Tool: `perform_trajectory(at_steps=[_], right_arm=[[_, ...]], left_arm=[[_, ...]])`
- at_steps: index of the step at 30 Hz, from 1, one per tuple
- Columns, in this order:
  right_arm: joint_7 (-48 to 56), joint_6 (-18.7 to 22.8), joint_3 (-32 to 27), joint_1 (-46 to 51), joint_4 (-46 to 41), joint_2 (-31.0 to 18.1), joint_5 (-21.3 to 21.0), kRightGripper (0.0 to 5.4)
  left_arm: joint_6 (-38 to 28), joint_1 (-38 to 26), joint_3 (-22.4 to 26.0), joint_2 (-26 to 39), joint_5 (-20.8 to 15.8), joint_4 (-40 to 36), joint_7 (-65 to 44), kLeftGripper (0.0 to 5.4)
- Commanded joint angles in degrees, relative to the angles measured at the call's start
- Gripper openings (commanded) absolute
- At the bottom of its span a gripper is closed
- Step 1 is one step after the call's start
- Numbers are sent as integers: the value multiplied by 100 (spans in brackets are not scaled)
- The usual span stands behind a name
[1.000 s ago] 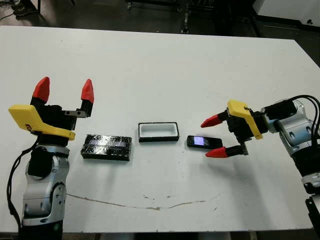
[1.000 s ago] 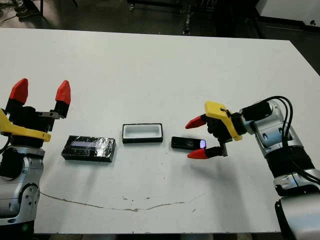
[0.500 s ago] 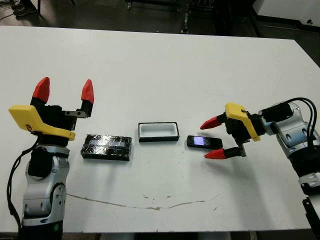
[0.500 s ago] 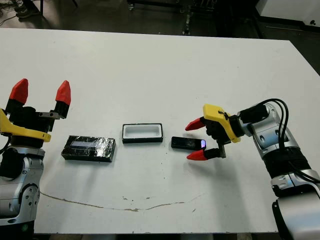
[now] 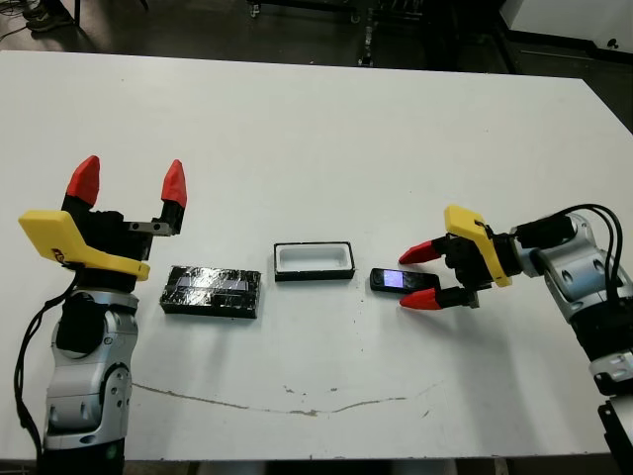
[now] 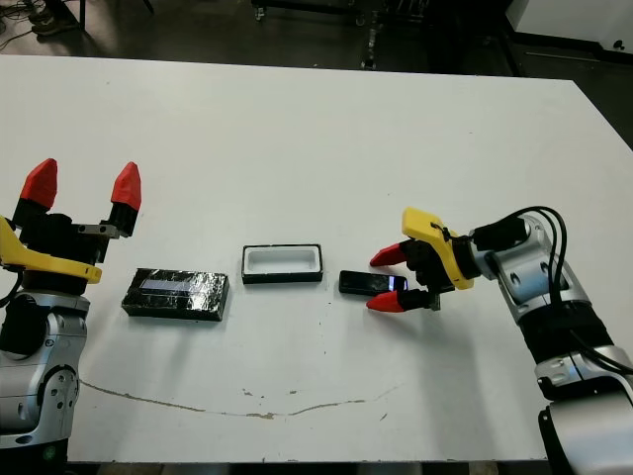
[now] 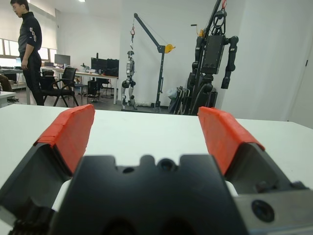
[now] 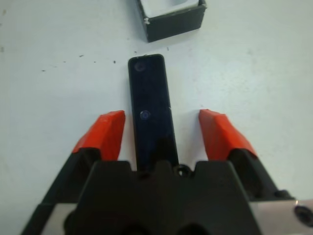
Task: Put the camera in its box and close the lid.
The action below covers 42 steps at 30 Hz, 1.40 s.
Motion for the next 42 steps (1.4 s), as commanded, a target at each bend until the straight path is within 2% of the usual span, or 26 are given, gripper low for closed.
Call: perform_trajectory(at_steps=[1, 11, 14, 23, 28, 32, 37, 42], right_arm=[[-152, -232, -63, 190, -11, 15, -36, 327], [-60, -566, -45, 132, 233, 38, -22, 166], [-73, -553, -21, 100, 240, 13, -60, 166], [-53, -123, -233, -224, 259, -79, 85, 166], [-21, 93, -468, -700, 421, -66, 163, 166], [177, 248, -560, -1279, 890, 28, 230, 166], [321, 251, -355, -2090, 1228, 130, -7, 166], [499, -159, -113, -2603, 1830, 429, -263, 166]], left_arm=[[14, 54, -19, -5, 26, -2, 16, 540], [-10, 54, 3, -45, -10, -3, 35, 540], [-21, 52, 2, -44, -2, -3, 32, 540], [-8, 46, -4, -28, 10, 7, 55, 540], [24, 47, -11, -29, 8, -4, 65, 540], [-6, 39, -19, -33, -7, 23, 36, 540], [-2, 47, -31, -22, 30, 14, 50, 540], [12, 50, -31, -6, -25, -1, 7, 540]])
